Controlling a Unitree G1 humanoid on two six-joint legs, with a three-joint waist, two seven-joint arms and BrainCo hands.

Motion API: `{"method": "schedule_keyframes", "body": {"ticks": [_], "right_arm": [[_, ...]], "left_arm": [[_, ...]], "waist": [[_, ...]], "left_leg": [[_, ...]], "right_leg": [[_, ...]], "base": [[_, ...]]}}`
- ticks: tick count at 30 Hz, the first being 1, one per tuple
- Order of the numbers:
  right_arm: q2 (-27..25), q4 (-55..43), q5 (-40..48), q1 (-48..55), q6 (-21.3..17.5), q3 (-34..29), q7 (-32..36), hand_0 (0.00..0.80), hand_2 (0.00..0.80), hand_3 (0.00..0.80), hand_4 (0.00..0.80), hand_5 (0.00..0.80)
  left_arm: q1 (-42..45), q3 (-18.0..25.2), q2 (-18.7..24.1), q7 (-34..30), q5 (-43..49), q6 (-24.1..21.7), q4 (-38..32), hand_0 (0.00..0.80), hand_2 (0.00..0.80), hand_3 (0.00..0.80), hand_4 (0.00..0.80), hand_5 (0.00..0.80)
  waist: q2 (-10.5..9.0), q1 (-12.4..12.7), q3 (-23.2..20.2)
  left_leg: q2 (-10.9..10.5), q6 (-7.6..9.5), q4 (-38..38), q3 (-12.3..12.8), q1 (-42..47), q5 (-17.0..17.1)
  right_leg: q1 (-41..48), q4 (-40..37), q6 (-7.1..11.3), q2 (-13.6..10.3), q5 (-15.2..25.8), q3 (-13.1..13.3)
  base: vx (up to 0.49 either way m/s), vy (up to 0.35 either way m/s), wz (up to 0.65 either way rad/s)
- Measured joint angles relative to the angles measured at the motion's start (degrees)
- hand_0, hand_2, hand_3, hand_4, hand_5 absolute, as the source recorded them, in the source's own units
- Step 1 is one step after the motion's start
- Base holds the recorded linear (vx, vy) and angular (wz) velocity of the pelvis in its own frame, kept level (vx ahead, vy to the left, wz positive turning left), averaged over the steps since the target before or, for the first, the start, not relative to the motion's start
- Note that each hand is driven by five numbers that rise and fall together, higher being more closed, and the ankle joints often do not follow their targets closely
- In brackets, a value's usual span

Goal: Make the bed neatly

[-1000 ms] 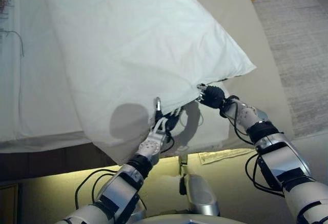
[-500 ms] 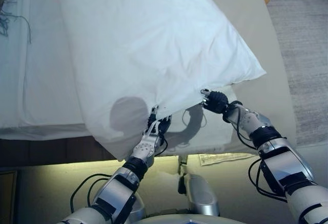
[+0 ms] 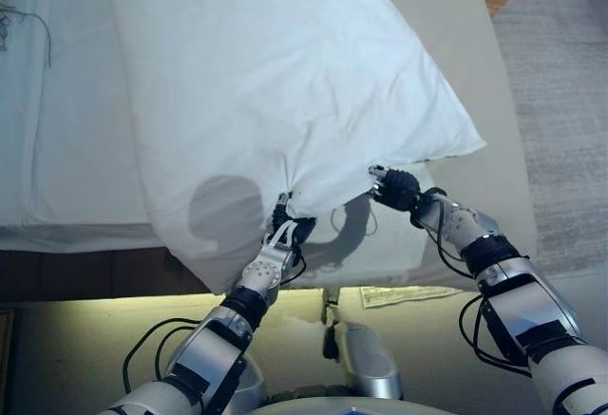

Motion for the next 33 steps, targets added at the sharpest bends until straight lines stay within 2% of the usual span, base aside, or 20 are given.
{"method": "schedule_keyframes", "body": {"ticks": [8,11,13,16,20,22,25,27,29,33], "right_arm": [[-0.1,3.0,-3.5,2.0,2.3,-2.2,-0.7,0.000,0.000,0.000,0.000,0.000],[-0.1,4.9,-5.1,5.8,2.5,-5.6,0.4,0.000,0.000,0.000,0.000,0.000],[-0.3,6.4,-6.2,9.0,2.5,-6.8,1.1,0.000,0.000,0.000,0.000,0.000],[-0.5,8.9,-8.5,14.4,2.4,-8.1,3.1,0.000,0.000,0.000,0.000,0.000],[-1.1,13.5,-10.9,18.7,2.4,-9.0,5.3,0.000,0.000,0.000,0.000,0.000],[-1.8,14.8,-11.7,19.7,2.3,-9.0,6.3,0.000,0.000,0.000,0.000,0.000],[-2.8,16.4,-11.8,20.5,2.1,-9.0,7.1,0.000,0.000,0.000,0.000,0.000],[-2.9,17.3,-12.2,20.5,2.0,-9.0,7.5,0.000,0.000,0.000,0.000,0.000],[-2.8,17.9,-12.2,20.5,1.9,-9.0,7.8,0.000,0.000,0.000,0.000,0.000],[-2.8,18.6,-12.2,20.3,1.1,-9.0,8.4,0.000,0.000,0.000,0.000,0.000]], "left_arm": [[0.8,2.7,3.5,-2.5,1.3,0.2,-1.2,0.800,0.800,0.800,0.800,0.800],[2.6,8.2,5.7,-3.1,3.9,4.4,-2.8,0.800,0.800,0.800,0.800,0.800],[4.5,11.6,8.1,-3.6,5.0,6.4,-3.8,0.800,0.800,0.800,0.800,0.800],[8.5,17.5,11.7,-5.2,7.1,10.1,-4.1,0.800,0.800,0.800,0.800,0.800],[15.4,24.1,15.0,-7.5,9.3,12.2,-4.1,0.800,0.800,0.800,0.800,0.800],[18.5,26.6,16.4,-8.4,9.6,12.6,-4.0,0.800,0.800,0.800,0.800,0.800],[22.1,30.5,18.9,-9.4,11.6,13.1,-2.1,0.800,0.800,0.800,0.800,0.800],[23.2,32.9,21.0,-9.7,13.5,14.0,1.7,0.800,0.800,0.800,0.800,0.800],[23.6,35.2,23.2,-10.5,16.1,15.4,6.7,0.800,0.800,0.800,0.800,0.800],[23.0,37.9,25.3,-11.3,20.5,17.0,12.3,0.800,0.800,0.800,0.800,0.800]], "waist": [[-0.47,0.4,-0.4],[0.08,1.1,-1.6],[0.88,1.8,-3.5],[3.13,3.1,-6.5],[6.77,5.7,-10.3],[7.83,6.7,-11.6],[8.90,9.3,-13.5],[9.19,10.3,-14.3],[9.09,11.1,-15.0],[8.95,11.1,-15.6]], "left_leg": [[0.3,-0.16,-0.2,-0.1,1.6,0.1],[0.3,-0.12,-0.6,-1.2,2.2,0.1],[0.3,-0.14,-0.8,-1.8,2.4,0.1],[0.1,0.05,-0.9,-3.1,3.0,-0.1],[-0.6,0.06,-0.9,-3.7,3.7,-0.1],[-0.9,0.13,-1.0,-4.6,3.9,-0.2],[-1.2,0.16,-1.0,-5.5,3.8,-0.2],[-1.5,0.18,-1.0,-6.4,3.9,-0.1],[-1.8,0.17,-0.9,-6.9,3.9,-0.1],[-2.6,0.49,-0.9,-7.9,3.9,-0.3]], "right_leg": [[1.6,0.0,-0.22,0.2,-0.3,-0.4],[2.7,0.0,-0.29,0.0,-0.7,-1.6],[3.3,-0.1,-0.20,-0.1,-1.0,-2.5],[5.3,-0.1,0.32,-0.7,-2.2,-4.7],[7.7,-0.3,1.20,-1.7,-3.1,-6.9],[8.7,-0.4,1.70,-2.1,-3.8,-7.7],[9.5,-0.4,1.96,-2.5,-4.1,-9.0],[10.3,-0.4,2.18,-2.9,-4.2,-9.7],[11.1,-0.4,2.46,-3.2,-4.5,-10.5],[11.9,-0.4,2.96,-3.9,-4.8,-11.4]], "base": [[0.039,0.055,0.01],[0.088,0.090,0.14],[0.105,0.097,0.20],[0.097,0.104,0.34],[0.098,0.131,0.31],[0.051,0.115,0.30],[0.051,0.124,0.22],[0.044,0.119,0.23],[0.028,0.110,0.17],[0.019,0.086,0.13]]}}
